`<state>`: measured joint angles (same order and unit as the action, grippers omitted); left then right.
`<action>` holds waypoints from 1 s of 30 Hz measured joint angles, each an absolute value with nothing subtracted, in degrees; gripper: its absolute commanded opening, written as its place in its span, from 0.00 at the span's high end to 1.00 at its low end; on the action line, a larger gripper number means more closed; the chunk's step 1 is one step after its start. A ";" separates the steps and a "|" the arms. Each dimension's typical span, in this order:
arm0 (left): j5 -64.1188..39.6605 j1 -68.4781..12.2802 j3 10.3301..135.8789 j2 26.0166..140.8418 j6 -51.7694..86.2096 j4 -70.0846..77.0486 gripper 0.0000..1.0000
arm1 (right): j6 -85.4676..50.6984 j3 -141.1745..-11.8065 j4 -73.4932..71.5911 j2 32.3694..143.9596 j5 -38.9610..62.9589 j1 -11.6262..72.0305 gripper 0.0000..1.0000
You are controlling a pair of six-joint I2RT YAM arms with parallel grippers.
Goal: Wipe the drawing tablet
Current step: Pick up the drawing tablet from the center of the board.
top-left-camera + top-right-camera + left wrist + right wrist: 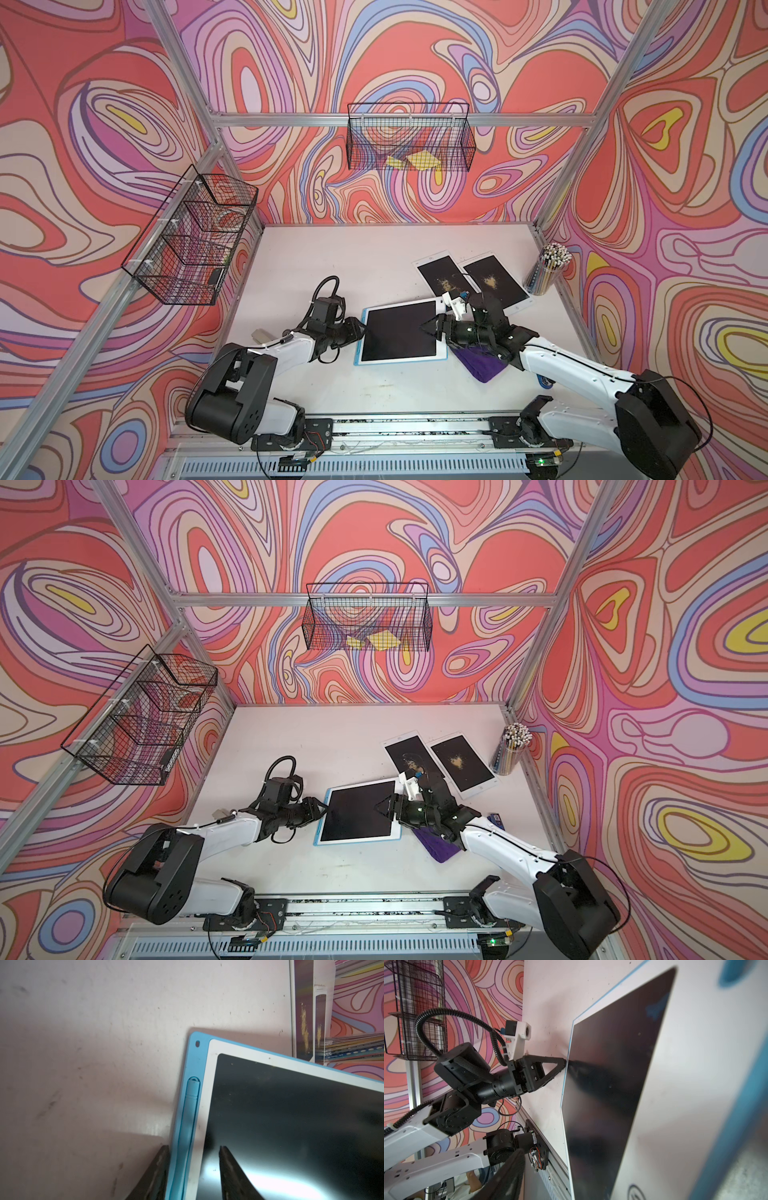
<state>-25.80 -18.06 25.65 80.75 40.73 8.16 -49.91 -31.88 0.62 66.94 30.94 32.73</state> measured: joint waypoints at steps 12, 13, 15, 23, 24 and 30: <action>-27.00 -18.37 25.15 78.72 40.73 5.54 0.54 | -47.51 -32.91 7.49 65.34 26.24 32.73 0.63; -27.05 -18.39 24.95 78.15 40.71 5.06 0.54 | -47.68 -32.91 7.20 65.34 26.39 32.73 0.68; -27.00 -18.46 24.91 77.30 40.71 3.55 0.54 | -48.01 -32.91 6.37 65.23 26.83 32.73 0.71; -27.05 -18.46 25.17 76.55 40.56 1.19 0.54 | -49.91 -33.01 0.84 64.01 30.30 32.73 0.91; -27.03 -18.46 25.28 76.47 40.56 0.84 0.54 | -50.28 -33.23 0.84 64.10 30.65 32.73 0.92; -25.82 -18.46 26.17 74.65 40.45 -4.19 0.54 | -50.02 -35.75 4.47 65.21 30.83 32.71 1.00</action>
<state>-25.82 -18.46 26.17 74.65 40.45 -4.19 -50.02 -35.75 4.47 65.21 30.83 32.71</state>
